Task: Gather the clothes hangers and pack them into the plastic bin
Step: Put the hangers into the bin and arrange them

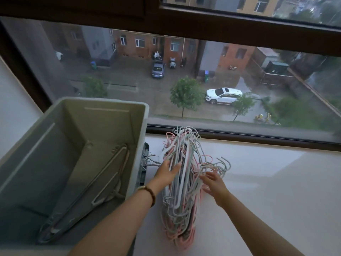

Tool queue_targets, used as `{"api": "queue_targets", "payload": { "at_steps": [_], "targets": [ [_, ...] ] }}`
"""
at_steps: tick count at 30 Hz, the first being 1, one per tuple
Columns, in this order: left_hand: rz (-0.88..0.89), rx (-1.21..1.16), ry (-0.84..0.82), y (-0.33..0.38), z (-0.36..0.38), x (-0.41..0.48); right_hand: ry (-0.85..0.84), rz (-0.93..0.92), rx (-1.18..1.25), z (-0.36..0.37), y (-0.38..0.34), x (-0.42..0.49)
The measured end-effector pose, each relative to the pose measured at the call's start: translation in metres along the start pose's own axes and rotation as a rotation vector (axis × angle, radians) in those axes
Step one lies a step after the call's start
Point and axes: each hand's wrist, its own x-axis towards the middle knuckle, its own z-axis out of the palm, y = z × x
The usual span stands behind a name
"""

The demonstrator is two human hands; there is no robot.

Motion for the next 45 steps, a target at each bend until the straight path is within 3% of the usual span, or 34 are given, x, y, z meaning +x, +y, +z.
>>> {"api": "queue_targets", "payload": {
  "at_steps": [10,17,23,26,34,45],
  "targets": [
    [-0.199,0.116,-0.035,-0.042,0.049,0.049,-0.042,0.099,0.049,0.006,0.045,0.049],
    [-0.176,0.306,0.166,-0.043,0.064,0.046,-0.055,-0.022,0.019,0.004,0.043,0.045],
    [0.038,-0.152,0.123,-0.011,0.066,0.028,-0.111,-0.126,0.096,-0.012,0.001,0.021],
    [0.176,-0.146,0.146,0.019,0.056,0.017,-0.090,-0.201,0.101,-0.010,-0.040,0.000],
    [0.412,-0.155,0.250,0.081,-0.020,-0.025,-0.090,-0.471,0.088,0.034,-0.143,-0.053],
    [0.429,-0.141,0.429,0.032,-0.187,-0.061,-0.273,-0.429,0.163,0.189,-0.172,-0.114]
  ]
}}
